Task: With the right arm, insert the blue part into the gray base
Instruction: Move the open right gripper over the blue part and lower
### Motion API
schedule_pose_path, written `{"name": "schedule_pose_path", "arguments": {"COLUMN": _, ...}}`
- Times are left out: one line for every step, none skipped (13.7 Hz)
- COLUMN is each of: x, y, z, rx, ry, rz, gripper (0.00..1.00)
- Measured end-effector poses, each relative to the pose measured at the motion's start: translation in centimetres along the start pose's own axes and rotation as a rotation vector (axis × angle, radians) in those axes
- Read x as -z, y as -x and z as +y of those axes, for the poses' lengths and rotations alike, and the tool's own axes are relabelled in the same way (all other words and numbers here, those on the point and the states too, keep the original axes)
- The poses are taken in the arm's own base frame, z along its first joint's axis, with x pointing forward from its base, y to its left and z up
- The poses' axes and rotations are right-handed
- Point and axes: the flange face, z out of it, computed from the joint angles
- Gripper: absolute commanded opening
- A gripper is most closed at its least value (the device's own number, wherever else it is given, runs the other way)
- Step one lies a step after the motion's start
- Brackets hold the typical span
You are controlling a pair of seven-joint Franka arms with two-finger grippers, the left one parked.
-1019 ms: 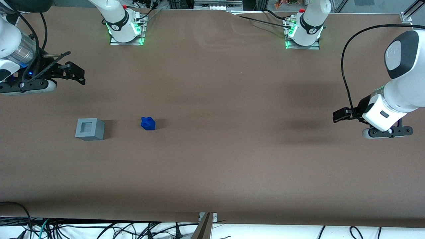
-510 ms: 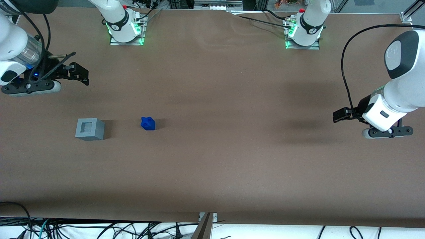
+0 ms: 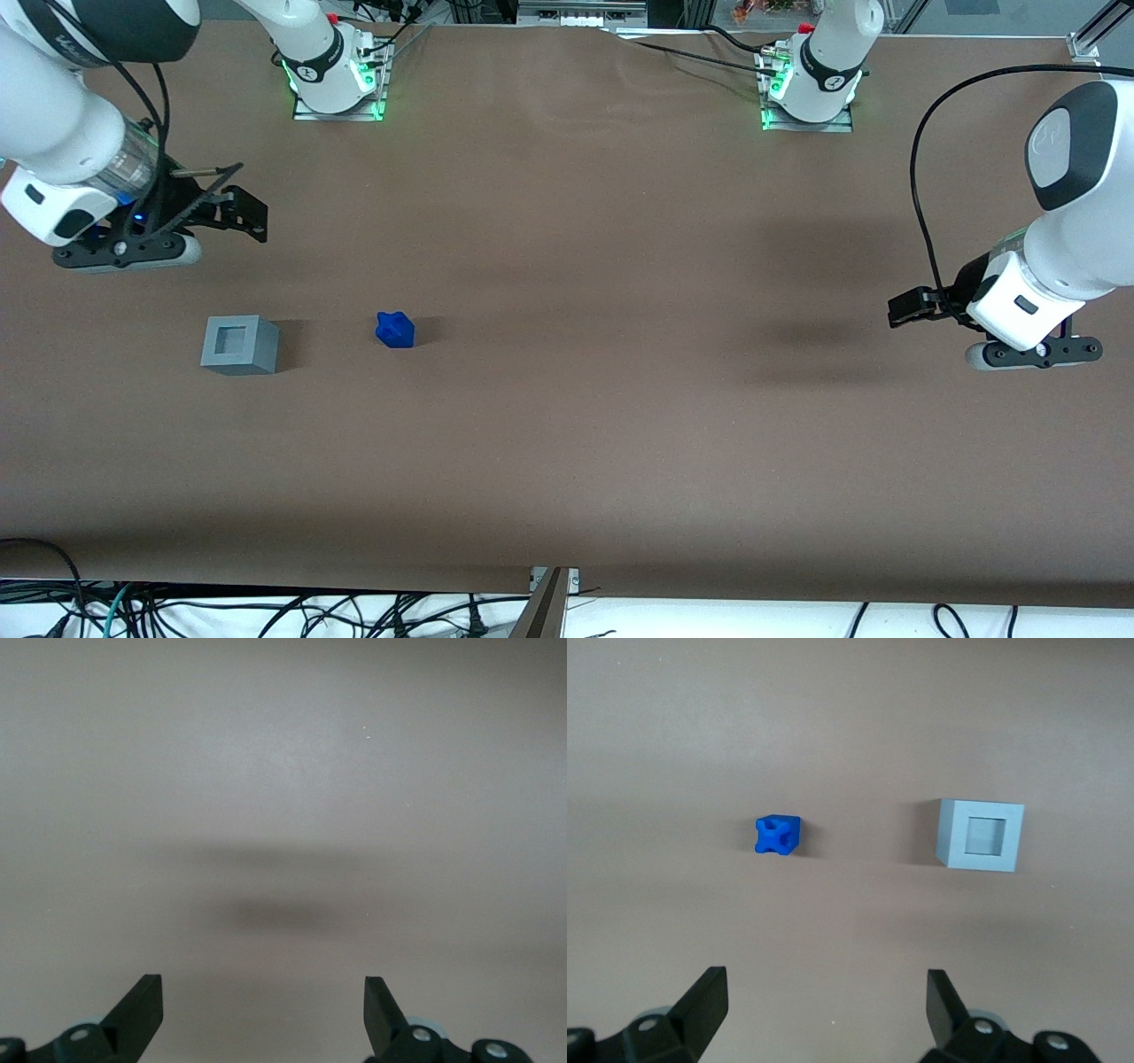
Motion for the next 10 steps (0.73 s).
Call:
{"name": "schedule_pose_path", "arguments": {"x": -0.9, "y": 0.0, "z": -0.4, "rx": -0.004, "ry": -0.006, "rz": 0.0, "gripper": 0.99}}
{"name": "schedule_pose_path", "arguments": {"x": -1.7, "y": 0.0, "z": -0.7, "rx": -0.016, "ry": -0.012, "rz": -0.005, "gripper": 0.99}}
{"name": "schedule_pose_path", "arguments": {"x": -2.4, "y": 0.0, "z": -1.1, "rx": -0.03, "ry": -0.016, "rz": -0.008, "gripper": 0.99}}
{"name": "schedule_pose_path", "arguments": {"x": -3.1, "y": 0.1, "z": -1.7, "rx": -0.037, "ry": -0.018, "rz": -0.007, "gripper": 0.99}}
{"name": "schedule_pose_path", "arguments": {"x": -3.9, "y": 0.1, "z": -2.3, "rx": -0.036, "ry": -0.019, "rz": -0.001, "gripper": 0.99}}
{"name": "schedule_pose_path", "arguments": {"x": -5.0, "y": 0.1, "z": -2.7, "rx": -0.036, "ry": -0.021, "rz": 0.009, "gripper": 0.99}}
{"name": "schedule_pose_path", "arguments": {"x": -6.3, "y": 0.1, "z": -3.2, "rx": -0.044, "ry": -0.023, "rz": 0.018, "gripper": 0.99}}
{"name": "schedule_pose_path", "arguments": {"x": -7.9, "y": 0.3, "z": -3.9, "rx": -0.058, "ry": -0.027, "rz": 0.029, "gripper": 0.99}}
{"name": "schedule_pose_path", "arguments": {"x": -9.7, "y": 0.6, "z": -5.0, "rx": -0.067, "ry": -0.03, "rz": 0.039, "gripper": 0.99}}
{"name": "schedule_pose_path", "arguments": {"x": -11.6, "y": 1.0, "z": -6.2, "rx": -0.067, "ry": -0.034, "rz": 0.052, "gripper": 0.99}}
